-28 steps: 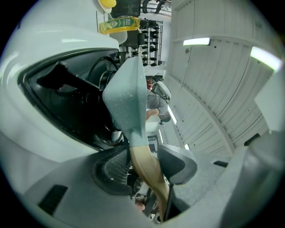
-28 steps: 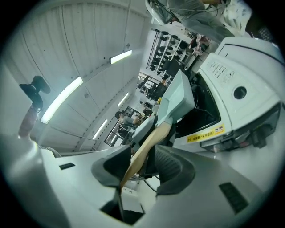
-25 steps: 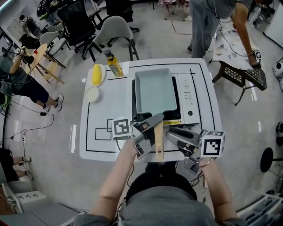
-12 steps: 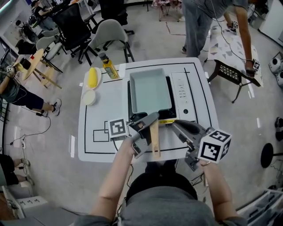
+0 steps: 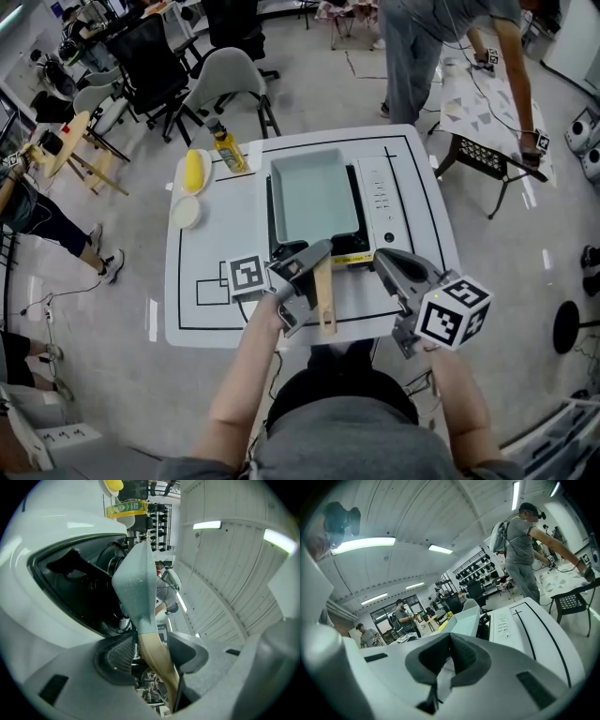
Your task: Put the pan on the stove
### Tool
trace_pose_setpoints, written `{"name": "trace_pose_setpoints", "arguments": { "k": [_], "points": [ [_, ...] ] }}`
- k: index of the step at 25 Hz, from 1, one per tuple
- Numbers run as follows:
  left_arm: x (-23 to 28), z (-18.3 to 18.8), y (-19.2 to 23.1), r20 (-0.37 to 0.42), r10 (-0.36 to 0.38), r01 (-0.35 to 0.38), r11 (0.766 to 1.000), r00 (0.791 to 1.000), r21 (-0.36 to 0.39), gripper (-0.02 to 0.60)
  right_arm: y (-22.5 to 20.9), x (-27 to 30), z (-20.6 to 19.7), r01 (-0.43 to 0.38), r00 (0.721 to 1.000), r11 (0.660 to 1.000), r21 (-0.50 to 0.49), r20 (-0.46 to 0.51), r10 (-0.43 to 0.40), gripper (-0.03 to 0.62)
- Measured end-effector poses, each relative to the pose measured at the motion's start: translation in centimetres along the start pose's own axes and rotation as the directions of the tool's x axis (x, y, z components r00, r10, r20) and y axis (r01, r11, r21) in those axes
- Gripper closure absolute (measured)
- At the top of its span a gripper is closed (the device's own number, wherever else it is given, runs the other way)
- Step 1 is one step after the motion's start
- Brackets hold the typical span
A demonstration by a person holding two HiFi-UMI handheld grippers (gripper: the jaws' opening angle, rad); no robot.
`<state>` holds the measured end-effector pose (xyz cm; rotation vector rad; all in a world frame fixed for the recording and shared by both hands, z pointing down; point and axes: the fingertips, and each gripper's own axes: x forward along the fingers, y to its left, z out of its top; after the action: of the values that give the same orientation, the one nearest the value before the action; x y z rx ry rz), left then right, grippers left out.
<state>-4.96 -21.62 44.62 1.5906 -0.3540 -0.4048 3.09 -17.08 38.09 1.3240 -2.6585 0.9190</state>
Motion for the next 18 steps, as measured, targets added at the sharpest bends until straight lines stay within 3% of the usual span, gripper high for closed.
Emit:
{"name": "trace_pose_setpoints", "arguments": {
  "k": [18],
  "points": [
    [-2.3, 1.0, -0.1, 0.092, 0.046, -0.051, 0.997, 0.995, 0.052, 0.353, -1.3, 0.6, -0.4, 0.018, 0.999, 1.0, -0.001, -0.027, -0.018, 0.59]
  ]
}}
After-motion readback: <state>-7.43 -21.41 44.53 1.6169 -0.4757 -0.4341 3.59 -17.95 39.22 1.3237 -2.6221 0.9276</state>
